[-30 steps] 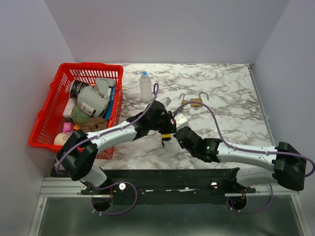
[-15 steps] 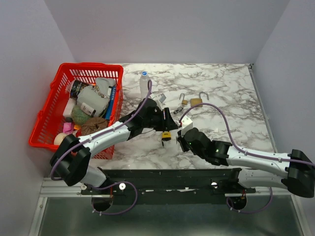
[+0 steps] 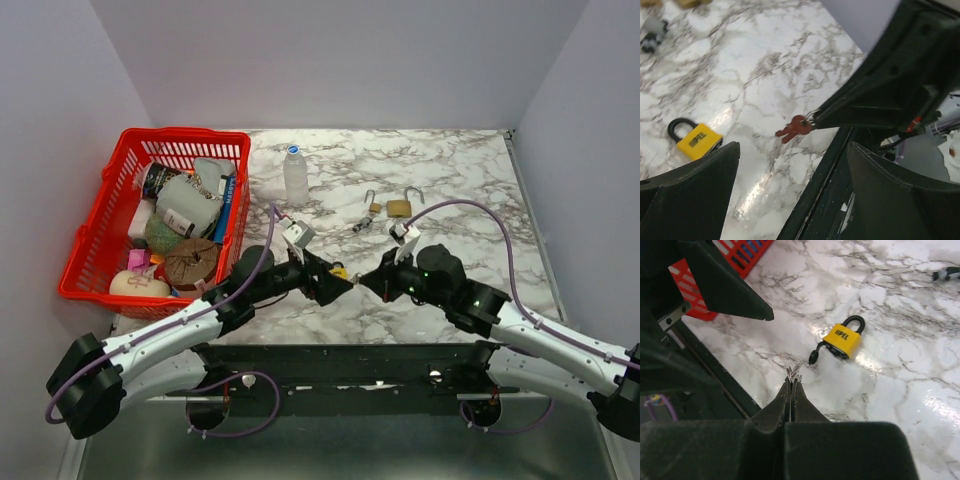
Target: Unlock with the key
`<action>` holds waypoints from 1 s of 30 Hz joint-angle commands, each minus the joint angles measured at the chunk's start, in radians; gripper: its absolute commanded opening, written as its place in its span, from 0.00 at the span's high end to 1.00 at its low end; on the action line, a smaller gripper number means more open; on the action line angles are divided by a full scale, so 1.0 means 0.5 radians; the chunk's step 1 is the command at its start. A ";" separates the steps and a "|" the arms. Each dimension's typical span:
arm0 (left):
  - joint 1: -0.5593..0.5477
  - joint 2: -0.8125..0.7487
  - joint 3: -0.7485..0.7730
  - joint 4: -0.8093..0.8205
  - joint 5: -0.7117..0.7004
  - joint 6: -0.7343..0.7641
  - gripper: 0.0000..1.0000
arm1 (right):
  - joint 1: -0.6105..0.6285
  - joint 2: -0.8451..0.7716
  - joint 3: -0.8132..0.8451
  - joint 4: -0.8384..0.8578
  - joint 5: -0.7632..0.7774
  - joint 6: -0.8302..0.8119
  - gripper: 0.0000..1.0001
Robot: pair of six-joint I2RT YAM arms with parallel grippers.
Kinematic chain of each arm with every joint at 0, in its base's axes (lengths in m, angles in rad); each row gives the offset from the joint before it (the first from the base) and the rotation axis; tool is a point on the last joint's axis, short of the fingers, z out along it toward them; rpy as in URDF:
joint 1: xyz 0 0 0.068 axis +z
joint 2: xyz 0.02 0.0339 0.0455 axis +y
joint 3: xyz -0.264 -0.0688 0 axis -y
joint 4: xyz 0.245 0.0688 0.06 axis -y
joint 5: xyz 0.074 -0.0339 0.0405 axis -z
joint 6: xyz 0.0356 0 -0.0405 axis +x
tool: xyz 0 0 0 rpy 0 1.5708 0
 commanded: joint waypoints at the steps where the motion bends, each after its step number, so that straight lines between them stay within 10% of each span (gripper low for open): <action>1: -0.178 -0.080 -0.042 0.237 -0.061 0.386 0.05 | -0.041 -0.044 0.091 -0.080 -0.305 0.205 0.99; 12: -0.365 0.006 0.078 0.087 -0.199 0.611 0.09 | -0.090 -0.108 0.152 -0.089 -0.495 0.310 0.99; 19: -0.411 0.022 0.130 -0.048 -0.272 0.614 0.46 | -0.108 -0.118 0.134 -0.098 -0.486 0.328 0.99; 30: -0.467 -0.049 0.154 -0.211 -0.248 0.562 0.78 | -0.148 -0.112 0.134 -0.123 -0.467 0.325 0.99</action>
